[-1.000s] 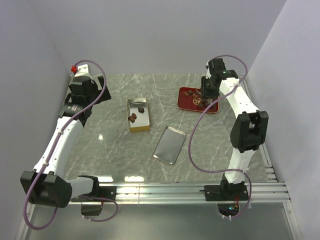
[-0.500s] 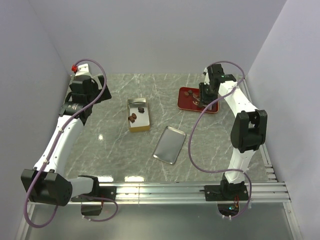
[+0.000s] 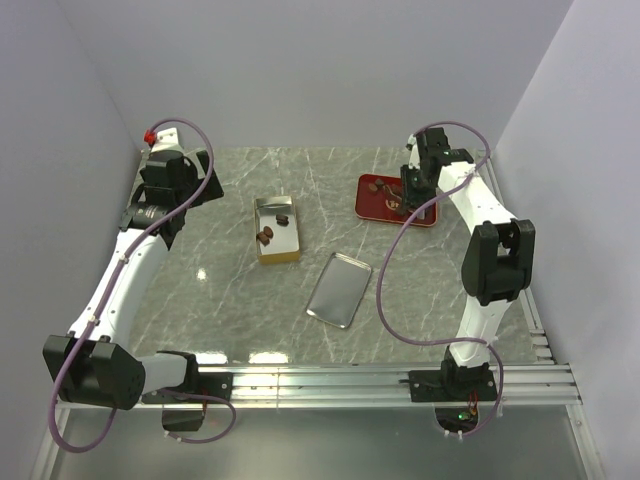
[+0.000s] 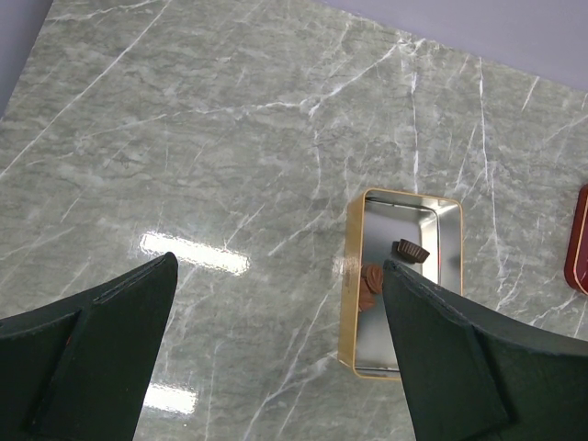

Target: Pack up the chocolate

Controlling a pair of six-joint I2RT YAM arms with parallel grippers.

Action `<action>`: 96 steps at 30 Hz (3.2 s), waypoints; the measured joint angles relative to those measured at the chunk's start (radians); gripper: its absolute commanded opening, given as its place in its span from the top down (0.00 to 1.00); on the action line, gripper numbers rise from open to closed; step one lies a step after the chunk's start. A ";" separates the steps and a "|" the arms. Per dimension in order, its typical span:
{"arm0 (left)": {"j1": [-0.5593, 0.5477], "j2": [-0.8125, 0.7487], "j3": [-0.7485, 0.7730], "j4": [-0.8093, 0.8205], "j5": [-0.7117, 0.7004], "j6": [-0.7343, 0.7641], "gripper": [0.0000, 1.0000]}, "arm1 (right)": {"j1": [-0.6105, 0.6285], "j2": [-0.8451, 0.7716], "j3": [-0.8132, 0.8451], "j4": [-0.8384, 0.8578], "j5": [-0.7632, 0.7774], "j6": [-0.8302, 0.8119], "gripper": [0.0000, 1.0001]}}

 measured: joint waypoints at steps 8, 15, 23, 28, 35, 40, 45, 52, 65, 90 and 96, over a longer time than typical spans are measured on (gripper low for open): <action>0.000 0.000 0.000 0.001 0.000 0.000 0.00 | -0.001 -0.005 -0.006 -0.002 -0.010 -0.005 0.72; 0.000 0.000 0.000 0.002 0.008 -0.005 0.01 | -0.001 -0.084 -0.040 -0.044 -0.010 -0.002 0.72; 0.000 0.000 -0.006 0.010 0.026 -0.006 0.01 | 0.019 -0.176 -0.040 -0.091 -0.008 0.016 0.72; 0.000 -0.002 -0.014 0.010 0.029 -0.007 0.01 | 0.079 -0.187 -0.025 -0.129 -0.010 0.031 0.72; 0.000 -0.016 -0.033 0.010 0.030 -0.008 0.01 | 0.223 -0.171 0.103 -0.190 -0.035 0.065 0.72; 0.000 -0.034 -0.040 0.010 0.029 -0.007 0.00 | 0.347 -0.114 0.258 -0.197 -0.068 0.097 0.72; 0.000 -0.043 -0.042 0.010 0.029 -0.007 0.01 | 0.425 -0.038 0.369 -0.211 -0.101 0.121 0.72; 0.000 -0.048 -0.042 0.010 0.029 -0.008 0.01 | 0.500 0.003 0.402 -0.229 -0.129 0.143 0.72; 0.000 -0.061 -0.056 0.010 0.030 -0.008 0.00 | 0.571 0.025 0.402 -0.248 -0.143 0.150 0.65; 0.000 -0.061 -0.056 0.009 0.029 -0.008 0.01 | 0.568 0.040 0.401 -0.247 -0.159 0.153 0.59; 0.000 -0.061 -0.056 0.009 0.029 -0.007 0.01 | 0.514 0.041 0.412 -0.246 -0.145 0.162 0.58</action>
